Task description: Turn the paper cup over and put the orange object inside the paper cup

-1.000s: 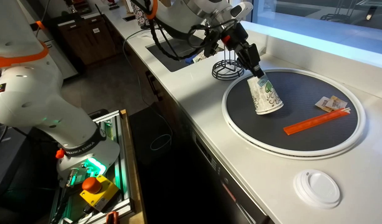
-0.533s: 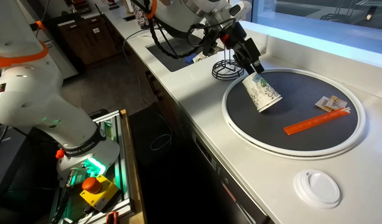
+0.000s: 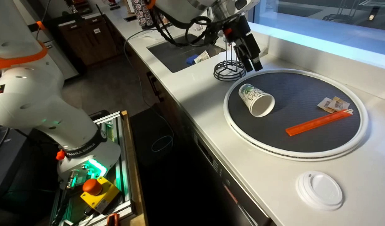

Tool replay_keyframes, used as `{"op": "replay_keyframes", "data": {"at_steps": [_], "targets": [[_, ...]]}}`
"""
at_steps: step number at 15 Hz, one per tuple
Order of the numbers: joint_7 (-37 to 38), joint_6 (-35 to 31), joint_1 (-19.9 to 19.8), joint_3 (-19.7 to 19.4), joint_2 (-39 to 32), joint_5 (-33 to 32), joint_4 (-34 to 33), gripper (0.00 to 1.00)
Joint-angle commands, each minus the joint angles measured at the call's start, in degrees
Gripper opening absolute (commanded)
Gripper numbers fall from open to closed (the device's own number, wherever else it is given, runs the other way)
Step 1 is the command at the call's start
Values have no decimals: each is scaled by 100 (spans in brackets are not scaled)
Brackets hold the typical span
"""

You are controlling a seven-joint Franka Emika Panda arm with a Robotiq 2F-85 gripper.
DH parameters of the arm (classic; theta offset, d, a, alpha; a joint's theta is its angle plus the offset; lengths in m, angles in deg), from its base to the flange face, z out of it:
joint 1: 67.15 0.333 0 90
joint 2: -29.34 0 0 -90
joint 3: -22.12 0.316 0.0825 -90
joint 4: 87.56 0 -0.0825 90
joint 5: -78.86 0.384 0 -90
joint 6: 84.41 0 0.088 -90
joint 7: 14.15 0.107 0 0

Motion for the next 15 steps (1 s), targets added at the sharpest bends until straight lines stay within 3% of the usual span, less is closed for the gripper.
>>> {"op": "replay_keyframes", "data": {"at_steps": [1, 4, 11, 12, 15], "targets": [[-276, -71, -113, -43, 89, 778, -83, 100], [-344, -75, -199, -115, 98, 1501, -165, 100], [-1679, -252, -657, -374, 259, 4250, -123, 100], [-1367, -98, -477, -401, 164, 3664, -218, 100], [-1598, -109, -602, -456, 204, 4059, -222, 100]]}}
